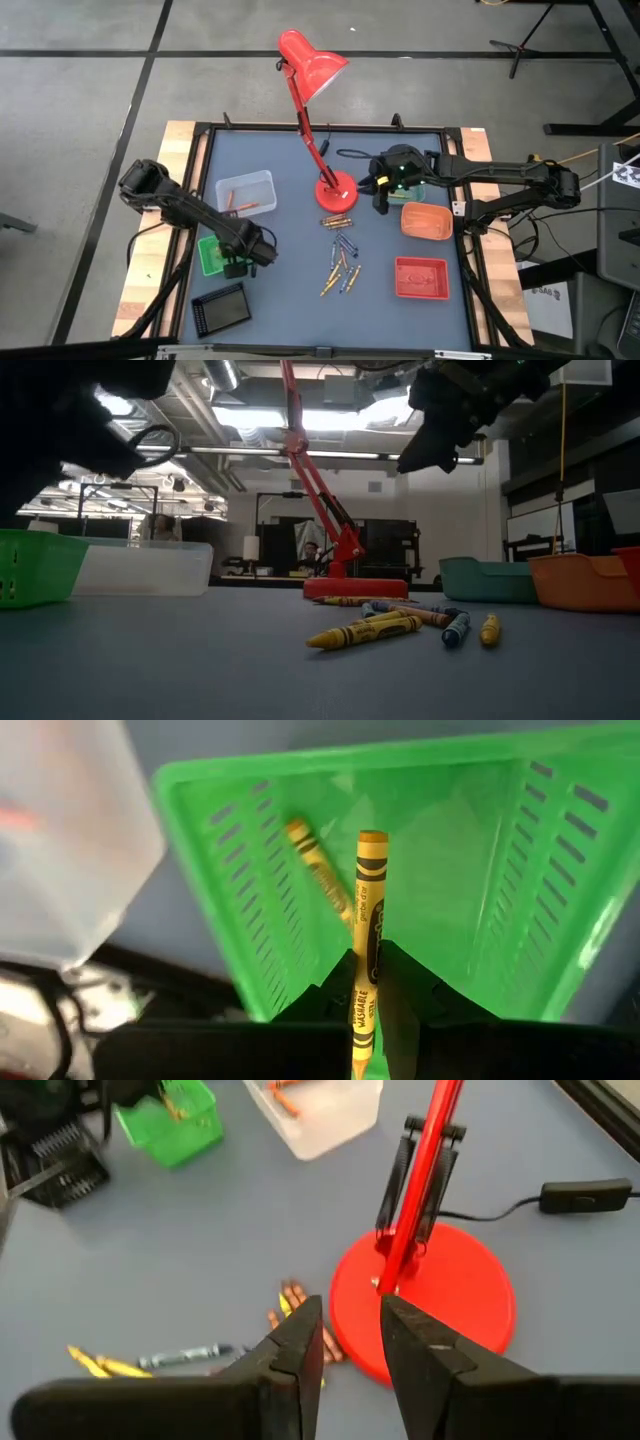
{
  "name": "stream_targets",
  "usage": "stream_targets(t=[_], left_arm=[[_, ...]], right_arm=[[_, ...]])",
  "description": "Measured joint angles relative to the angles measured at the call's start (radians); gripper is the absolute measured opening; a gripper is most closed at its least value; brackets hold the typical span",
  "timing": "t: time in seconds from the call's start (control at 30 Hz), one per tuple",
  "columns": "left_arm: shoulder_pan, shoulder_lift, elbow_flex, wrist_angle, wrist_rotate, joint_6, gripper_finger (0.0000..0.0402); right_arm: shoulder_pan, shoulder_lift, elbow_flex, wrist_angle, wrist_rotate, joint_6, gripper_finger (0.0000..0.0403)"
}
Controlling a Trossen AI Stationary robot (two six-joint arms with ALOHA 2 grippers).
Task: Sort crayons
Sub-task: Put the golden crayon into the green bin
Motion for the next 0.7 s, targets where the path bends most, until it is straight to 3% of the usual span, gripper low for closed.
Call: stream_targets(t=[0.47,0.7], left_arm=[[-0.014,0.0,-0.131,0.053,-0.022,-0.008,0.0014],[-0.014,0.0,-0.131,0.063,-0.024,-0.008,0.0069]], right_arm=[[0.0,0.018,0.0,0.039,0.0,0.035,0.0101],[0.0,0.09,0.0,0.041,0.0,0.032,0.0101]])
